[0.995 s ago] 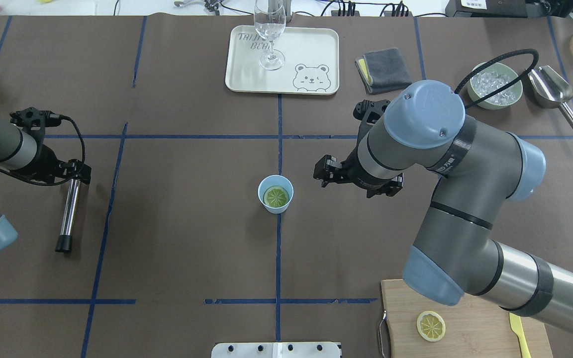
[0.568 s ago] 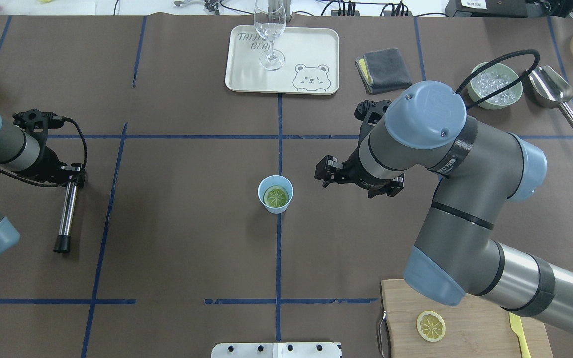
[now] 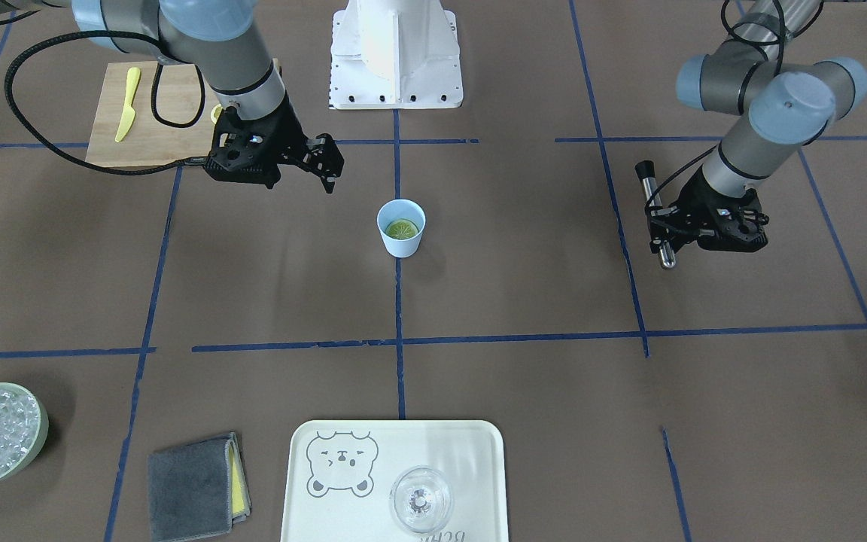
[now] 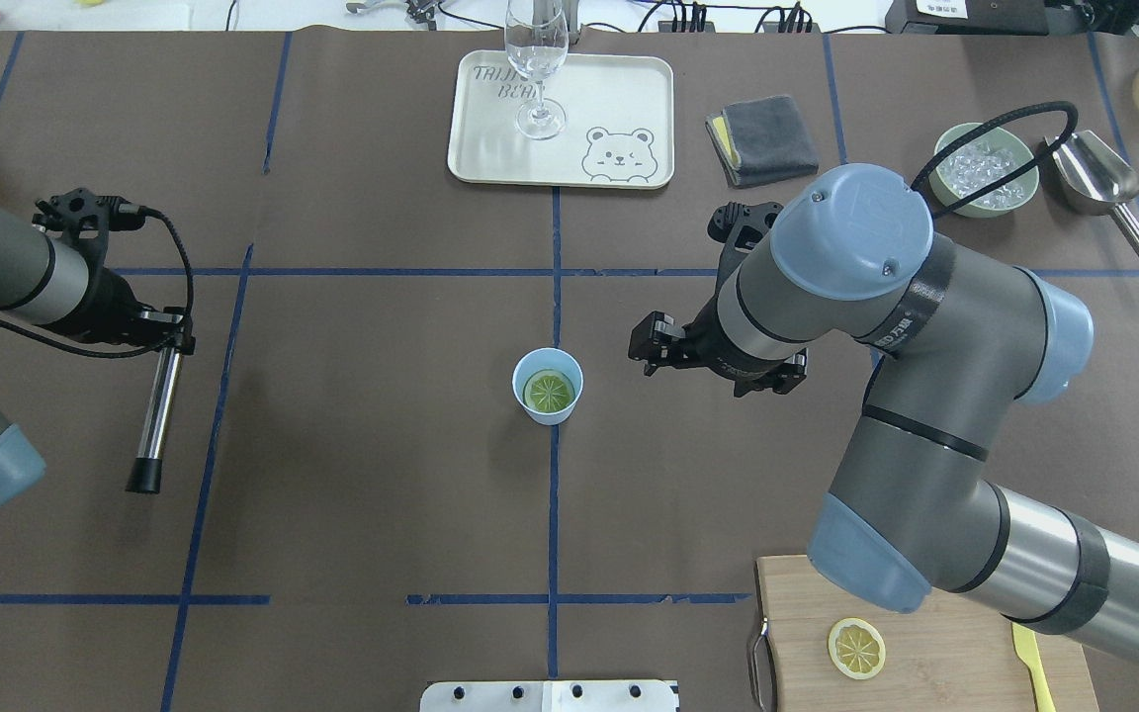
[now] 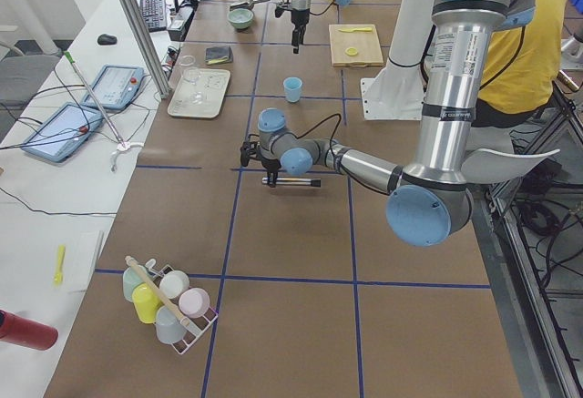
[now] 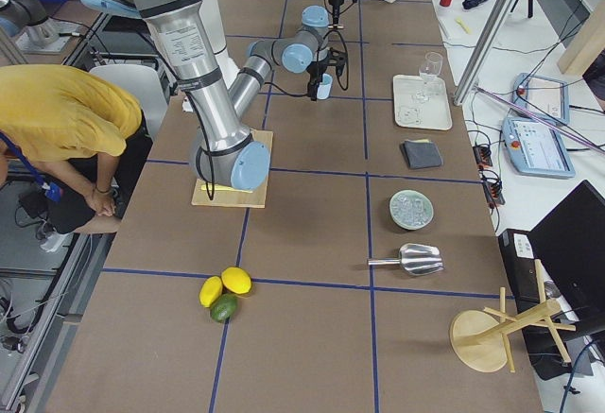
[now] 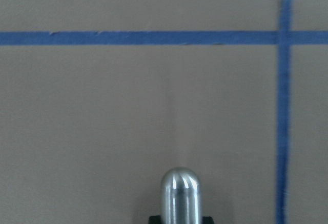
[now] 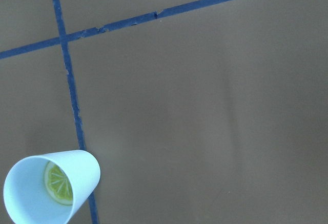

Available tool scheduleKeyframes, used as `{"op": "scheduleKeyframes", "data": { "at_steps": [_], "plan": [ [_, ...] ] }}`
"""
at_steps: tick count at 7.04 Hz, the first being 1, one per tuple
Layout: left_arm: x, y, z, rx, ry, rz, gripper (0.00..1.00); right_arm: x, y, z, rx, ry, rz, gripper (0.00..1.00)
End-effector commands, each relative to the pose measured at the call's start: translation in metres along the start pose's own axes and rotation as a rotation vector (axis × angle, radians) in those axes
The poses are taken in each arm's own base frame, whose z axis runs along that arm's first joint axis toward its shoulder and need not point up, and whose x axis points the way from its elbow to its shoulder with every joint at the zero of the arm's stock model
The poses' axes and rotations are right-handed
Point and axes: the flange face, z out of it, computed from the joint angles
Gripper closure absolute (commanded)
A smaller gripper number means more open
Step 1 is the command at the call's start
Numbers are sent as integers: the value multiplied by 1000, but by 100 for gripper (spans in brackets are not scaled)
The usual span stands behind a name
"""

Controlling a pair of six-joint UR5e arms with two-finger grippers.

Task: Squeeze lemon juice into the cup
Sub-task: 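Raise the right gripper away from the cup while the left gripper grasps the metal muddler, then carry the metal muddler over the cup with the left gripper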

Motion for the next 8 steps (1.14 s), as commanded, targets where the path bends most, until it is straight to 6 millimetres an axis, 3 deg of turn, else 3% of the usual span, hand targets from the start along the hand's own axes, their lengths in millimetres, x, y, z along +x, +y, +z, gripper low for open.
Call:
{"op": "scheduleKeyframes", "data": {
  "at_steps": [1, 2, 3, 4, 5, 6, 8],
  "plan": [
    [110, -17, -38, 62, 131, 109, 100, 5, -3, -6, 8, -6, 5, 0],
    [168, -24, -53, 89, 200, 169, 100, 10, -5, -16, 14, -16, 8, 0],
    [227, -14, -61, 94, 275, 238, 100, 22, -9, -20, 12, -13, 18, 0],
    [267, -14, -85, 165, 337, 292, 100, 26, -12, -20, 15, -9, 25, 0],
    [274, -12, -110, 324, 438, 348, 100, 31, -19, -27, 22, -14, 34, 0],
    [280, -7, -113, 512, 547, 401, 100, 45, -28, -27, 31, 2, 28, 0],
    [302, 20, -80, 796, 585, 413, 100, 68, -44, -30, 43, 24, 25, 0]
  ]
}}
